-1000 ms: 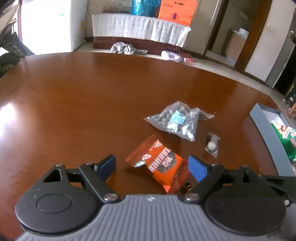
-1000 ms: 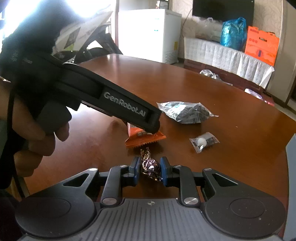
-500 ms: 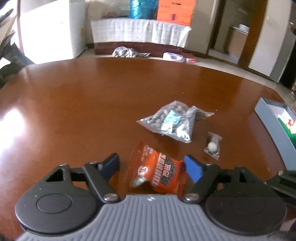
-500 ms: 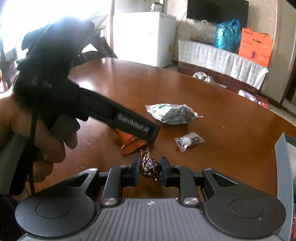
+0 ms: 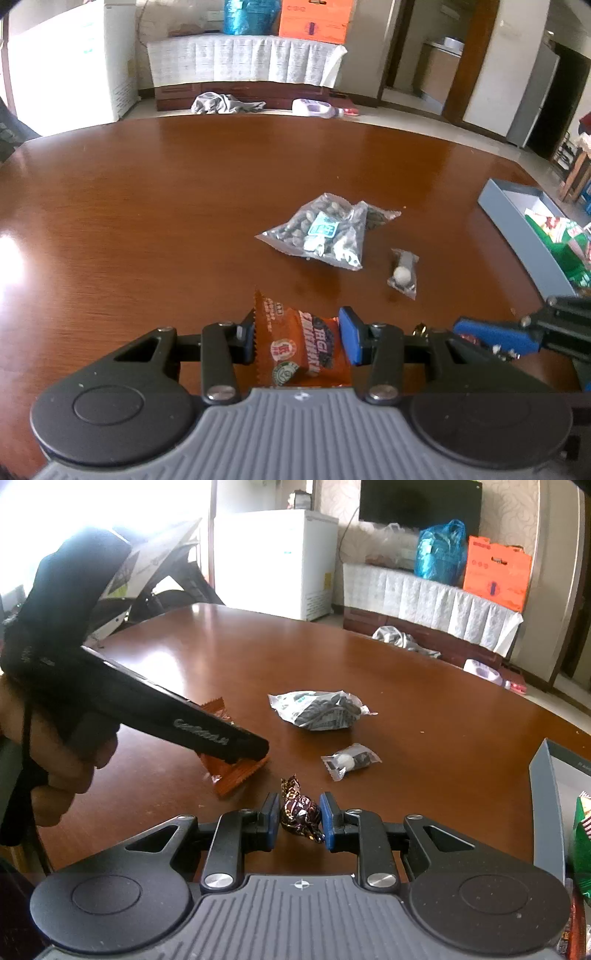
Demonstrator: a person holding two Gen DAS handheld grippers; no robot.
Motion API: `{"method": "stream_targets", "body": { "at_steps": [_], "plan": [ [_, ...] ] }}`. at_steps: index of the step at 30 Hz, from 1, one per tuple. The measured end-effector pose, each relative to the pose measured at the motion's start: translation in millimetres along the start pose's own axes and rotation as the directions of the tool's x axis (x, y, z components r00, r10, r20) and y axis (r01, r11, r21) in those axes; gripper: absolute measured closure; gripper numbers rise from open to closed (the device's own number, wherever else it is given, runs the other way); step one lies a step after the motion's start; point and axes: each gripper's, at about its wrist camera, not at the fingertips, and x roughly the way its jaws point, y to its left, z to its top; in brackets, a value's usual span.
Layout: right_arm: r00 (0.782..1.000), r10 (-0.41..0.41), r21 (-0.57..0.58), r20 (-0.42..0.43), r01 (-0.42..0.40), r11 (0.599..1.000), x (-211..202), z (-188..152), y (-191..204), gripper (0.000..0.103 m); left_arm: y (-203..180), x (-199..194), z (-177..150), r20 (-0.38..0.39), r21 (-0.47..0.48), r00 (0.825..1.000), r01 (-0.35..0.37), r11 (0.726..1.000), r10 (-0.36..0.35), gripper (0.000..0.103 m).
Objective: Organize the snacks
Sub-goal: 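Carry the orange candy pack and chocolate candy toward the grey box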
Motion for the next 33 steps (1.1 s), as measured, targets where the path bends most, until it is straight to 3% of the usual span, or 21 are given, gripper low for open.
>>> {"method": "stream_targets", "body": {
  "at_steps": [9, 11, 16, 33],
  "plan": [
    [1.0, -0.012, 0.017, 0.016, 0.012, 1.0, -5, 0, -6, 0.078, 1, -7, -8, -0.012, 0.034, 0.999, 0.04, 0.999, -0.039, 0.058],
    [1.0, -0.014, 0.025, 0.022, 0.013, 1.0, -7, 1, -8, 0.078, -1, -9, -8, -0.009, 0.044, 0.999, 0.052, 0.998, -0.051, 0.067],
    [0.999, -0.029, 0.041, 0.035, 0.027, 0.999, -11, 0, -12, 0.078, -8, -12, -7, 0.009, 0.052, 0.996, 0.09, 0.995, -0.091, 0.073],
    [0.992, -0.091, 0.092, 0.088, 0.083, 0.992, -30, -2, -28, 0.078, -31, -23, 9, 0.082, 0.049, 0.987, 0.138, 0.989, -0.142, 0.074]
  ]
}}
